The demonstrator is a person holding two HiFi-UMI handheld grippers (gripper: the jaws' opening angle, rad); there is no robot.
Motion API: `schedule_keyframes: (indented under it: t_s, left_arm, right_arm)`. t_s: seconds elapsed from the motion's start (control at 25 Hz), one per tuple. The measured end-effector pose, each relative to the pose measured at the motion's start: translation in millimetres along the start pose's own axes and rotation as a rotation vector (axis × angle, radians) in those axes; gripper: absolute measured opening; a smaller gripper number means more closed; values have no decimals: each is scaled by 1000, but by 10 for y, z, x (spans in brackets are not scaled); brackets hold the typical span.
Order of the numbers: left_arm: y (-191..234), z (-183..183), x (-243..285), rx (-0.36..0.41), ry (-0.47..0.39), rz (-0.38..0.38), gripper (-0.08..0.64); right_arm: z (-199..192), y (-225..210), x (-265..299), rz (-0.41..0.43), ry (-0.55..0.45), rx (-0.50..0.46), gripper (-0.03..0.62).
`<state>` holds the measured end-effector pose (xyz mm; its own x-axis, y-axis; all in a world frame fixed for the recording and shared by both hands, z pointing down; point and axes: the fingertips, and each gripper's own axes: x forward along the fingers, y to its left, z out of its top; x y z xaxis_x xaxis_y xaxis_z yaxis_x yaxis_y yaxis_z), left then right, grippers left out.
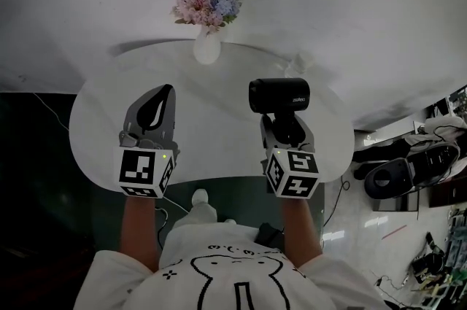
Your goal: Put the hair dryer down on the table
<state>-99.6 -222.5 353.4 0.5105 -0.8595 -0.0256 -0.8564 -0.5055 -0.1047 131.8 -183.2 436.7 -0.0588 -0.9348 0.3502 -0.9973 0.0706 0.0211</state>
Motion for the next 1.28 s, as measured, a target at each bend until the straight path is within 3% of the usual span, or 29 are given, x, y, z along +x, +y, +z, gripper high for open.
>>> schedule_keyframes:
  t_s: [0.68, 1.28]
  left_arm:
    - [342, -424, 557, -37, 66, -43, 20]
    - [550, -699, 774, -75, 113, -39, 20]
  right_arm:
    - [-732, 213, 1119, 26, 238, 94, 247]
    - [-1307, 376, 1762, 34, 445, 196, 247]
